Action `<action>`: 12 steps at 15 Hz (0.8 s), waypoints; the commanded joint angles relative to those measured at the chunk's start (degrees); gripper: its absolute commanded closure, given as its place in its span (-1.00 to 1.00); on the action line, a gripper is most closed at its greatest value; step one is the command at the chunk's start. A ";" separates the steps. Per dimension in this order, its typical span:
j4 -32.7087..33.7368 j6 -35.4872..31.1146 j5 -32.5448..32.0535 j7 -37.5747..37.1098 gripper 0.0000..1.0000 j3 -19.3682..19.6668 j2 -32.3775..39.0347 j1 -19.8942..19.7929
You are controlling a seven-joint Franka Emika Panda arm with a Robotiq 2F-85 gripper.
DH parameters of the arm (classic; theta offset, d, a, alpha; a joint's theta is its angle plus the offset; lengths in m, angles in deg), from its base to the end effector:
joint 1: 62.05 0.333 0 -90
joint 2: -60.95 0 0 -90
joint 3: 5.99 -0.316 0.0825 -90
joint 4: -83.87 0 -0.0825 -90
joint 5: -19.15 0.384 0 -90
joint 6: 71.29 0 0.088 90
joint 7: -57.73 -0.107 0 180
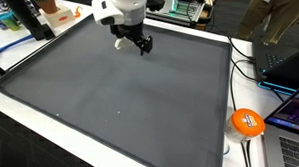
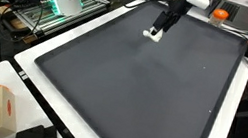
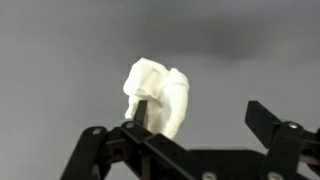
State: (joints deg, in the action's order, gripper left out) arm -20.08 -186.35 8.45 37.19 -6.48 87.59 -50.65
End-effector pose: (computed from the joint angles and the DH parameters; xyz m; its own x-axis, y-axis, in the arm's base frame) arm 0.6066 0.1161 0.2654 0.9756 -0.0717 -0.2075 -0.0239 -0.9742 0.2243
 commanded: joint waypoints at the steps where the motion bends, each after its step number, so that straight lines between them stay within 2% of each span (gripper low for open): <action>1: -2.73 -1.35 0.20 1.07 -1.00 -0.88 -3.00 -0.64; 3: -1.01 -0.01 -2.48 -4.61 -1.00 0.88 -1.19 0.79; 4: -0.61 -1.17 -3.30 -5.36 -1.00 1.15 -0.15 0.91; 6: 1.22 2.64 -1.28 -4.53 -1.00 0.76 2.20 0.22; 8: 0.43 -1.60 5.21 4.63 -1.00 -2.24 2.50 -2.92; 12: 2.00 -6.56 15.59 13.91 -1.00 -4.77 5.92 -6.59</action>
State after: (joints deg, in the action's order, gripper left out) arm -19.41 -189.68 17.22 44.59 -8.80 91.03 -53.56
